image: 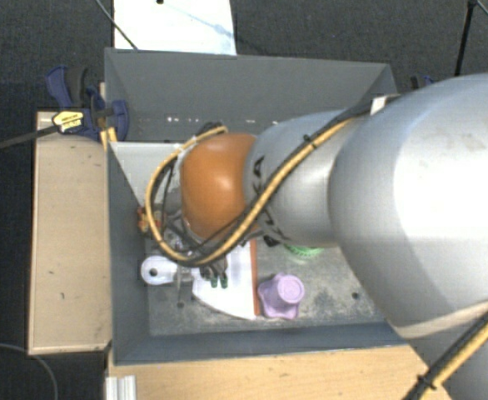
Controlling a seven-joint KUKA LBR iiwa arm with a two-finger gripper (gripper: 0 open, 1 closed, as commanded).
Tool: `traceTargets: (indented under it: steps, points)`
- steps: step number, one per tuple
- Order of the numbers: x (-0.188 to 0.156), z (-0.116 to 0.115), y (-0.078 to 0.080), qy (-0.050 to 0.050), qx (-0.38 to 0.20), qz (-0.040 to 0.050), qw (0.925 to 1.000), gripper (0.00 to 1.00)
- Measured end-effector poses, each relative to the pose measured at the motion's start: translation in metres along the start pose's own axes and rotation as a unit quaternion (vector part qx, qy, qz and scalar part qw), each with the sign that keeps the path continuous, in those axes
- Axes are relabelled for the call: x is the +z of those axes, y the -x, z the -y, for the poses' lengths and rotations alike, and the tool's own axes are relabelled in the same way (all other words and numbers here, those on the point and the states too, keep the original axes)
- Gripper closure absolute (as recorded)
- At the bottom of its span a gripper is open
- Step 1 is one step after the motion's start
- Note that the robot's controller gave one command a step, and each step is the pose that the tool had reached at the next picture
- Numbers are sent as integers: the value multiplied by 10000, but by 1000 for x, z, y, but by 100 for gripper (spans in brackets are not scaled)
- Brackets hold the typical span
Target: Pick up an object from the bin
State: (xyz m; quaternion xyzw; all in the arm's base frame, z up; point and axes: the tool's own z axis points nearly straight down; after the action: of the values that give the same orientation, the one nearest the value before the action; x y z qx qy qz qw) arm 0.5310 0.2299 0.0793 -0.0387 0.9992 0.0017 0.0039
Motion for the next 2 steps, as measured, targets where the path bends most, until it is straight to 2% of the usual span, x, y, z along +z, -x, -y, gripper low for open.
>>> traceTargets:
  steps: [2]
  points:
    - [-4,0,-1,-5,5,-16,10000,100]
